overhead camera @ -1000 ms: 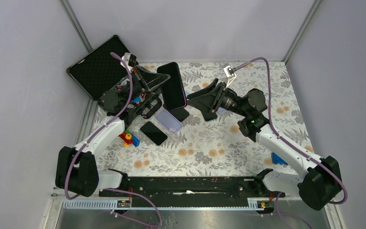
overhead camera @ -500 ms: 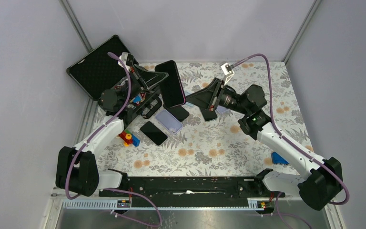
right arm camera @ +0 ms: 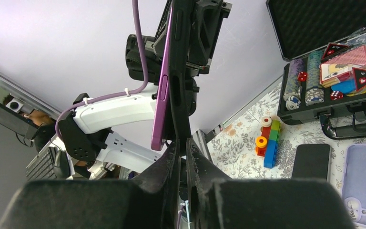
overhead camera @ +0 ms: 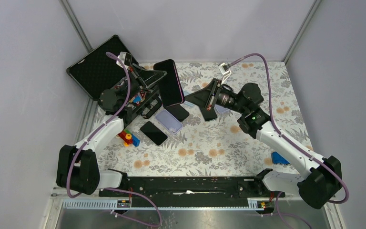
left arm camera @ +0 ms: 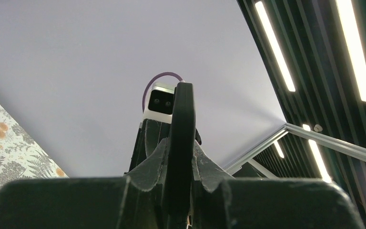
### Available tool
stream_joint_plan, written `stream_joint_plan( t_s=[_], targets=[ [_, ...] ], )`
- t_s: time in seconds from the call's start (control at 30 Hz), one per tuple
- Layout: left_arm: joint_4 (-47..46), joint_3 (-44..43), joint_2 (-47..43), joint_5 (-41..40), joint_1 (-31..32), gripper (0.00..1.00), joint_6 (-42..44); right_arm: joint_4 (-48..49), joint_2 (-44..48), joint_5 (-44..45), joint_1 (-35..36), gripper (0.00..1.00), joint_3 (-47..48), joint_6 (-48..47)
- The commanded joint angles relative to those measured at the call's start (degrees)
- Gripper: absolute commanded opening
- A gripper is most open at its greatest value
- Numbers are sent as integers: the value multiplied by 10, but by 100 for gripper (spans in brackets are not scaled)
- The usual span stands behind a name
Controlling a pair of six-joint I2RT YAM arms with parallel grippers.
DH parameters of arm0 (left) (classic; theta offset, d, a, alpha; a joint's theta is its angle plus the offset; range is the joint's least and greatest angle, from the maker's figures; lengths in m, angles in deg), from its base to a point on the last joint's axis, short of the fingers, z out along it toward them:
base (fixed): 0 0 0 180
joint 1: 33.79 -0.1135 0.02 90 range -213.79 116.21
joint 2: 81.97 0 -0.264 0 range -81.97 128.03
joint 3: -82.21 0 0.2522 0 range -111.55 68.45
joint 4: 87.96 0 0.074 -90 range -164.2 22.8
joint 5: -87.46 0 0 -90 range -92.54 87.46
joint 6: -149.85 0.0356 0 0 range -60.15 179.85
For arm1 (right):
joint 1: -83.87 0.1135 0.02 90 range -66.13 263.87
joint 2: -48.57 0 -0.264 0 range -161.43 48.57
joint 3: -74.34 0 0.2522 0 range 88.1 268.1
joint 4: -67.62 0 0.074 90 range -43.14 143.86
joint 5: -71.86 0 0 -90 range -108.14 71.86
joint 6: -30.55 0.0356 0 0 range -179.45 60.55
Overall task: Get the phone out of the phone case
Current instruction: Remove the phone case from the phone.
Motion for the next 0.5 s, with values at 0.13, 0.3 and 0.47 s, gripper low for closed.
stream_joint_plan(
  t_s=[0.13,0.3,0.47],
  targets=[
    [-99,-22,-20,-20,18,0,-61,19,-5,41,0,38,-27,-14],
    [-57,-10,-30,-35,18,0,-23,223,0,30,1,68,-104,64],
    [-28,-7,-40,-48,18,0,7,367,-22,44,28,70,-153,86]
  ],
)
